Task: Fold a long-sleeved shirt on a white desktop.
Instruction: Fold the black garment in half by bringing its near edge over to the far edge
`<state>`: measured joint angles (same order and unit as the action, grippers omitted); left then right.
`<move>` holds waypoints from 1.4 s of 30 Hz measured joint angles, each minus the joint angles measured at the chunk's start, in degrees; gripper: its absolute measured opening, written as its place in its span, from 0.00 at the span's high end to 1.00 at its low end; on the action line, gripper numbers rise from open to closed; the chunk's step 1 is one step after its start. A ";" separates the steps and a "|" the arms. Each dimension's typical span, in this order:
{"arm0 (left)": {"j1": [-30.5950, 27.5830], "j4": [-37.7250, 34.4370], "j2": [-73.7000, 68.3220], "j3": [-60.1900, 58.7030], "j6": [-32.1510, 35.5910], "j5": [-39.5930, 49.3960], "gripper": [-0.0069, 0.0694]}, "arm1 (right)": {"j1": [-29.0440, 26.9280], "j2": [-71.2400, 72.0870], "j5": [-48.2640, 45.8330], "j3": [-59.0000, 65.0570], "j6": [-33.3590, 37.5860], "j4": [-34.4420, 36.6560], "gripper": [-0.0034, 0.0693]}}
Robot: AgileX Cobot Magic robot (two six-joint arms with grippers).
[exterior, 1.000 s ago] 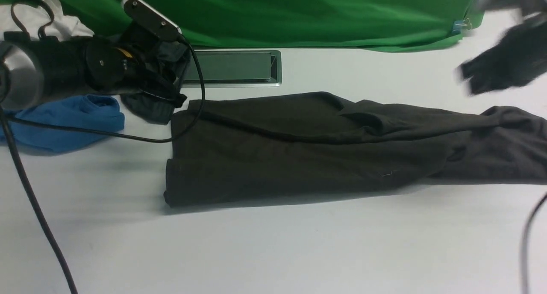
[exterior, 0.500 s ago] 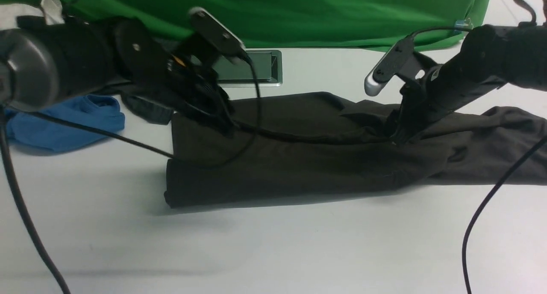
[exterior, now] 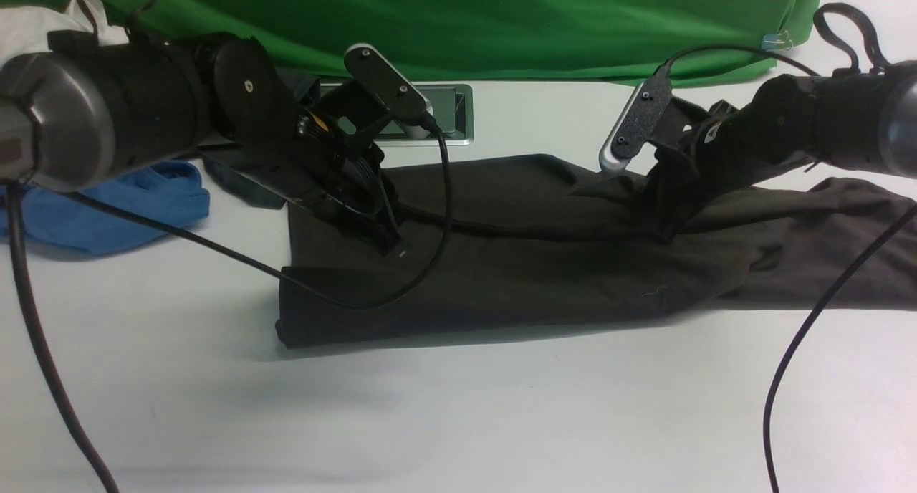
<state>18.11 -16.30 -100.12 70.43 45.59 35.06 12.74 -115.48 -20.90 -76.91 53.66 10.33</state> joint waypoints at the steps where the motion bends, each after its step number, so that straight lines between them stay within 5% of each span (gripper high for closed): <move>1: 0.00 0.19 0.00 0.00 0.00 0.07 0.89 | 0.00 0.00 -0.01 0.00 -0.06 0.00 0.83; 4: 0.00 1.22 0.00 0.00 0.00 0.27 0.89 | 0.00 0.13 0.27 0.00 -0.06 0.00 0.91; 12: 0.00 1.91 0.00 0.00 0.00 0.33 0.89 | -0.63 1.13 -0.51 -1.13 -2.52 0.00 0.91; 16: 0.00 2.70 0.00 0.00 0.00 0.33 0.89 | -0.90 2.90 -6.11 -1.12 -2.24 0.06 0.71; 21: 0.02 3.17 0.00 0.00 0.00 -0.63 0.89 | -0.90 4.50 -12.18 -1.12 6.10 0.34 0.26; 23: 0.02 3.17 0.00 0.00 0.00 -0.95 0.89 | -0.90 3.80 -11.42 -1.12 7.83 1.05 0.23; 32: 0.02 3.35 0.00 0.00 0.00 -1.33 0.89 | -0.90 -1.23 -7.28 -1.12 11.87 3.05 0.31; 42: 0.02 3.39 0.00 0.00 0.20 -1.33 0.89 | -0.95 -0.96 -5.04 -1.12 11.87 3.10 0.62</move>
<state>18.13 -12.91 -100.12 70.43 45.79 33.73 11.79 -116.44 -25.94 -78.04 65.53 13.43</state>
